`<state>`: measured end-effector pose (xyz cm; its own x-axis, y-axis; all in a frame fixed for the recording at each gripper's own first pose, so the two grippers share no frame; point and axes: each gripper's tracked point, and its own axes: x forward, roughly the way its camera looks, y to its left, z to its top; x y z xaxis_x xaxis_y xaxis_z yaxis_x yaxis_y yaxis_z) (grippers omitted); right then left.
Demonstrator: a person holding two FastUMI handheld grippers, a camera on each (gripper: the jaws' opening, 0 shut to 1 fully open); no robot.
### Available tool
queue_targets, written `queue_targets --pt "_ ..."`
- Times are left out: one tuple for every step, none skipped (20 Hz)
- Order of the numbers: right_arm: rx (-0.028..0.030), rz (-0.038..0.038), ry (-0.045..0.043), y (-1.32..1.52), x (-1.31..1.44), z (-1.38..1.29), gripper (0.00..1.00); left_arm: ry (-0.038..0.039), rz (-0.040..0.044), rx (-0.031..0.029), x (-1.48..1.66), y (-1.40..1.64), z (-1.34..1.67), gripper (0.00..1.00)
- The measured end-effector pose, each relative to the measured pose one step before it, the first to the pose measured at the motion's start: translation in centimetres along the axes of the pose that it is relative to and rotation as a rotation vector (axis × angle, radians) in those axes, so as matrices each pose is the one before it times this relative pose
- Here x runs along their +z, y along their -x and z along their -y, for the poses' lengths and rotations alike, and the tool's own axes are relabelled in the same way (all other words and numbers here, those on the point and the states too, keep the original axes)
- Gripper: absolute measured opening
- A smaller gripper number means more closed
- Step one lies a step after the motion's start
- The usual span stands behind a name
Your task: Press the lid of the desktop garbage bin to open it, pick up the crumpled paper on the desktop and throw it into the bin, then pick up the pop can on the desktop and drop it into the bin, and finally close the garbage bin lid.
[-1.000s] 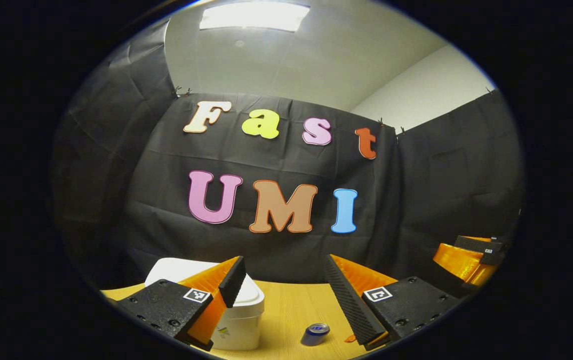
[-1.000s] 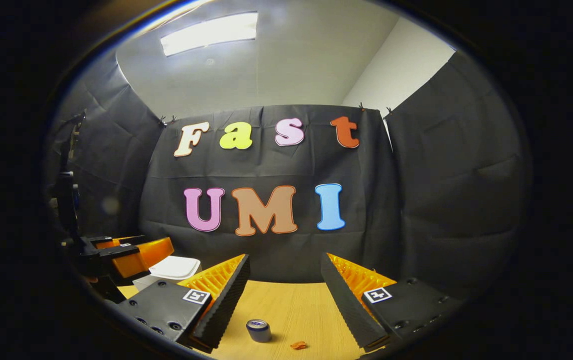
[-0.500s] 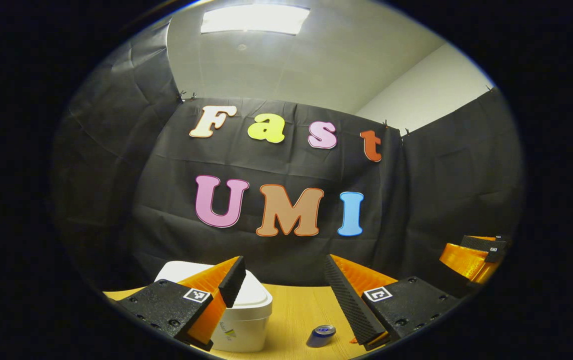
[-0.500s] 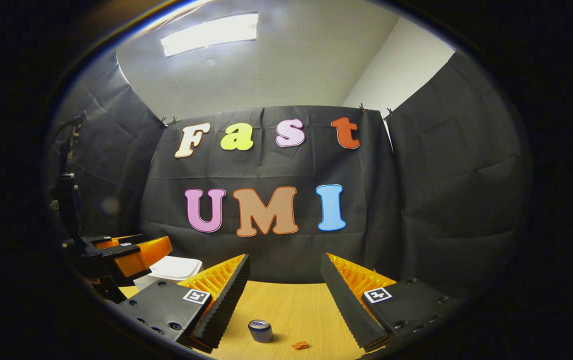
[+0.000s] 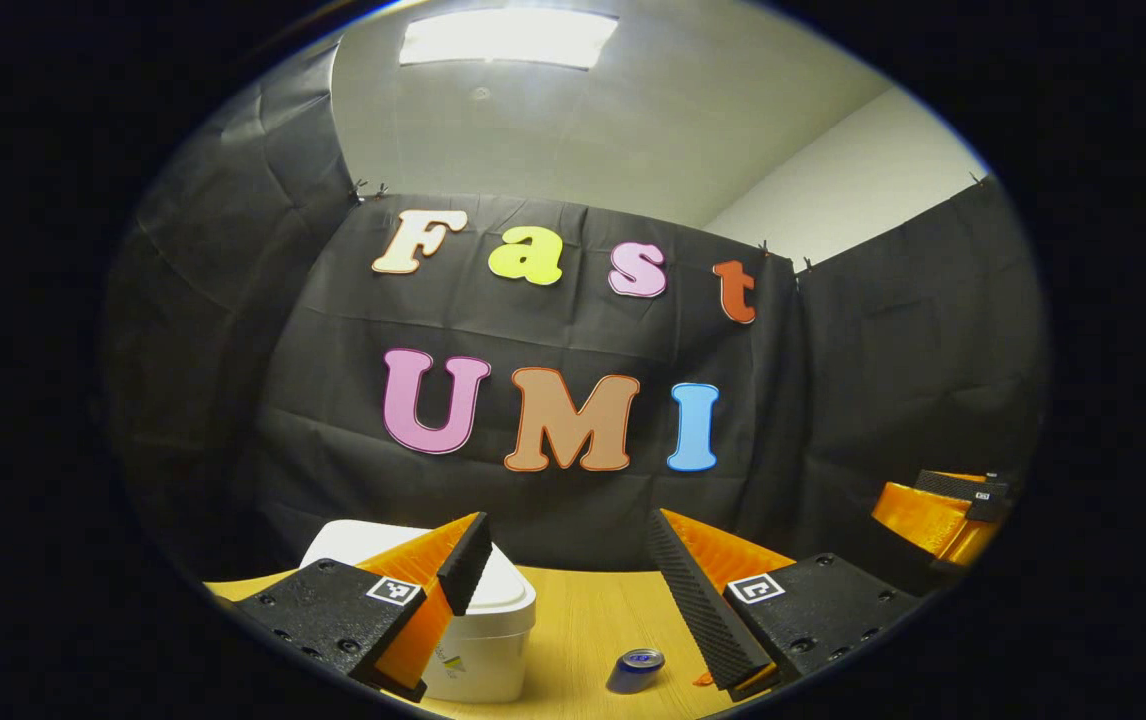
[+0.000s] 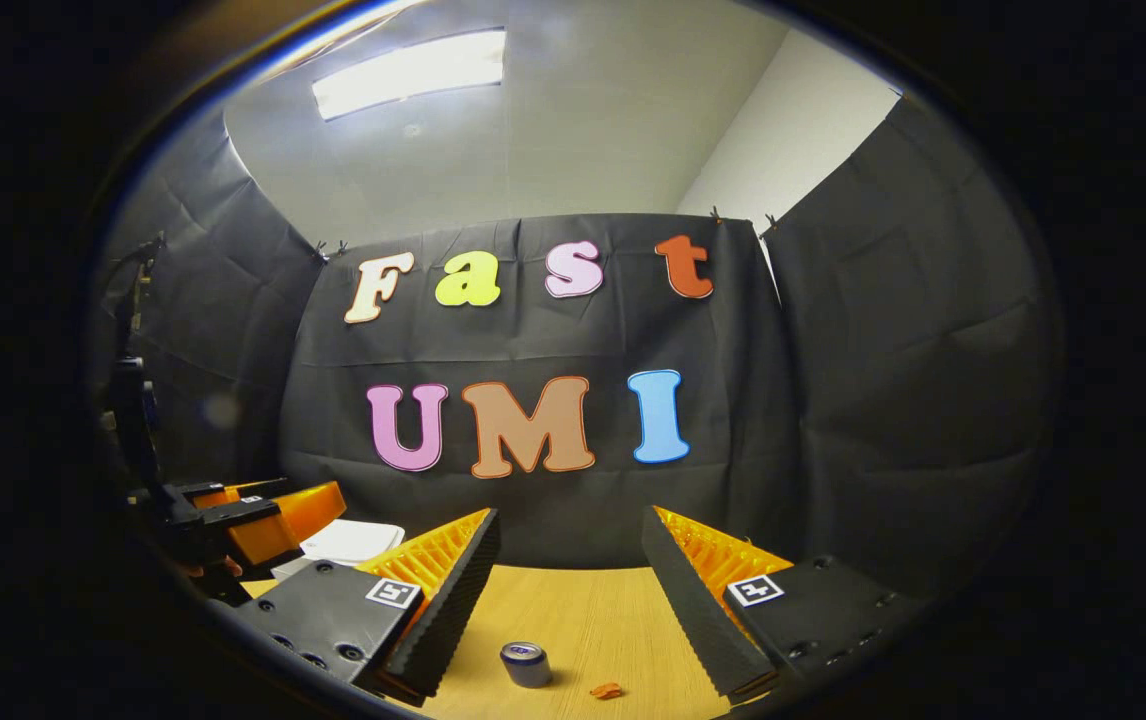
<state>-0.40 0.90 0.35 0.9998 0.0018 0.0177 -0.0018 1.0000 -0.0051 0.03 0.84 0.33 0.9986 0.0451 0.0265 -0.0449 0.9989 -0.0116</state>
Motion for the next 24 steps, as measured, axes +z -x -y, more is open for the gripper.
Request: queue_targets --pt "-0.00193 0.00169 -0.00045 0.012 0.053 -0.010 0.95 -0.00117 0.00034 0.00044 0.022 -0.027 -0.035 0.95" --pt "-0.00214 0.00458 -0.00146 0.013 0.083 -0.008 0.95 0.00007 0.00062 -0.00008 -0.049 -0.036 -0.016 0.95" --pt "-0.00166 0.00340 -0.00230 -0.057 0.141 0.029 0.95 0.00030 -0.00036 0.00016 0.090 -0.019 0.013 0.95" --pt "-0.00181 0.00218 -0.00237 -0.004 -0.006 0.005 0.95 0.00018 -0.00137 0.00014 -0.045 -0.010 0.009 0.95" --pt "-0.00220 0.00068 -0.00232 0.118 0.060 0.070 0.95 0.00060 -0.00114 -0.00094 -0.012 0.098 0.020 0.95" --pt "-0.00151 -0.00116 -0.00358 -0.042 -0.063 0.101 0.95 0.00063 -0.00090 -0.00116 -0.074 0.001 0.063 0.96" --pt "0.00054 -0.00246 -0.00488 0.033 -0.043 0.034 0.95 -0.00020 -0.00152 -0.00047 -0.049 0.014 0.025 0.95" --pt "-0.00014 -0.00230 -0.00382 -0.022 -0.041 -0.087 0.95 -0.00003 -0.00105 -0.00083 -0.061 0.004 0.020 0.95" --pt "-0.00088 -0.00162 -0.00127 0.007 -0.029 0.040 0.95 0.00010 -0.00071 -0.00014 0.002 0.003 -0.035 0.95" --pt "-0.00135 -0.00122 0.00106 -0.057 -0.077 0.065 0.95 -0.00025 -0.00002 0.00035 0.019 -0.027 -0.008 0.95" --pt "0.00084 -0.00134 0.00166 -0.001 0.015 -0.042 0.95 -0.00014 0.00007 0.00039 0.066 -0.088 -0.028 0.95" --pt "0.00218 -0.00033 0.00098 -0.045 -0.033 -0.137 0.95 -0.00010 0.00011 -0.00011 -0.036 0.064 0.040 0.95" --pt "0.00219 -0.00011 0.00087 -0.025 0.023 -0.068 0.95 -0.00046 -0.00102 0.00046 -0.042 -0.013 -0.048 0.95" --pt "0.00172 0.00010 0.00150 0.021 -0.037 -0.034 0.95 -0.00163 -0.00141 0.00042 0.004 0.027 0.060 0.95" --pt "0.00076 -0.00014 0.00145 0.048 0.057 -0.017 0.95 -0.00112 -0.00061 -0.00083 -0.057 -0.061 -0.002 0.95" --pt "-0.00004 -0.00009 0.00099 -0.061 -0.002 -0.049 0.95 -0.00112 0.00051 -0.00053 0.042 -0.071 -0.002 0.95" --pt "-0.00047 0.00055 0.00015 -0.044 0.000 0.017 0.95 -0.00100 0.00176 -0.00117 0.030 0.030 0.054 0.95" --pt "-0.00036 0.00190 -0.00075 0.039 0.008 0.053 0.95 -0.00139 0.00131 -0.00100 0.049 -0.040 0.041 0.95" --pt "-0.00114 0.00080 -0.00130 -0.015 0.017 0.053 0.95 -0.00149 0.00034 -0.00125 0.030 0.047 0.031 0.95" --pt "-0.00140 0.00105 -0.00175 0.021 0.037 -0.001 0.95 -0.00042 0.00033 -0.00156 0.001 0.002 0.080 0.95" --pt "-0.00150 0.00103 -0.00114 0.068 0.106 0.059 0.95 0.00020 0.00073 -0.00132 -0.006 -0.048 0.049 0.95" --pt "-0.00217 0.00117 -0.00067 -0.028 -0.032 0.093 0.95 -0.00055 0.00046 -0.00052 0.043 -0.012 0.040 0.95" --pt "-0.00221 0.00179 0.00001 0.023 0.076 0.105 0.95 -0.00111 -0.00061 -0.00024 -0.077 -0.007 0.006 0.95" --pt "-0.00174 0.00140 -0.00014 -0.014 -0.030 0.022 0.95 -0.00107 -0.00088 -0.00026 0.032 0.044 0.075 0.95"
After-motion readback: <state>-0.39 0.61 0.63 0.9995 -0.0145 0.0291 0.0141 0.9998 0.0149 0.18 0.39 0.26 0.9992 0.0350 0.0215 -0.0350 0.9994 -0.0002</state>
